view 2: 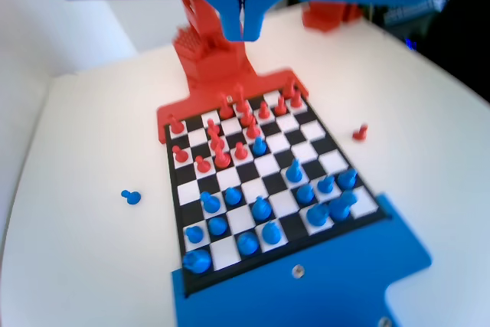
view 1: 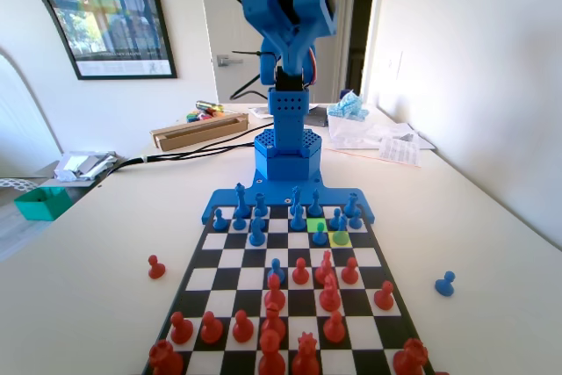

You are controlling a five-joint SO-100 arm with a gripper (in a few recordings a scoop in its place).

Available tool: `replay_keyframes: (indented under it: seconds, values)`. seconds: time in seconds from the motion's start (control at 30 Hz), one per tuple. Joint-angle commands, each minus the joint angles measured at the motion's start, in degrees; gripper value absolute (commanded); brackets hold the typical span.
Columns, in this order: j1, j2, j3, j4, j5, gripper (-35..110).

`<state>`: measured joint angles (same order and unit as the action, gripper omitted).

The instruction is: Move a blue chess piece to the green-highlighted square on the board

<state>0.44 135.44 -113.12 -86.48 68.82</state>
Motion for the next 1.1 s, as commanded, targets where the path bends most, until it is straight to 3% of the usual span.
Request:
replay_keyframes:
  seconds: [0.0, 0.23, 0.53, 1.07]
  values:
    - [-2.2, -5.89, 5.19, -0.26, -6.59, 1]
    - [-7.38, -13.36, 4.13, 2.46, -16.44, 1]
    - [-11.34, -20.74, -1.67, 13.89, -24.96, 1]
    - [-18.11, -29.88, -9.14, 24.7, -28.92, 10]
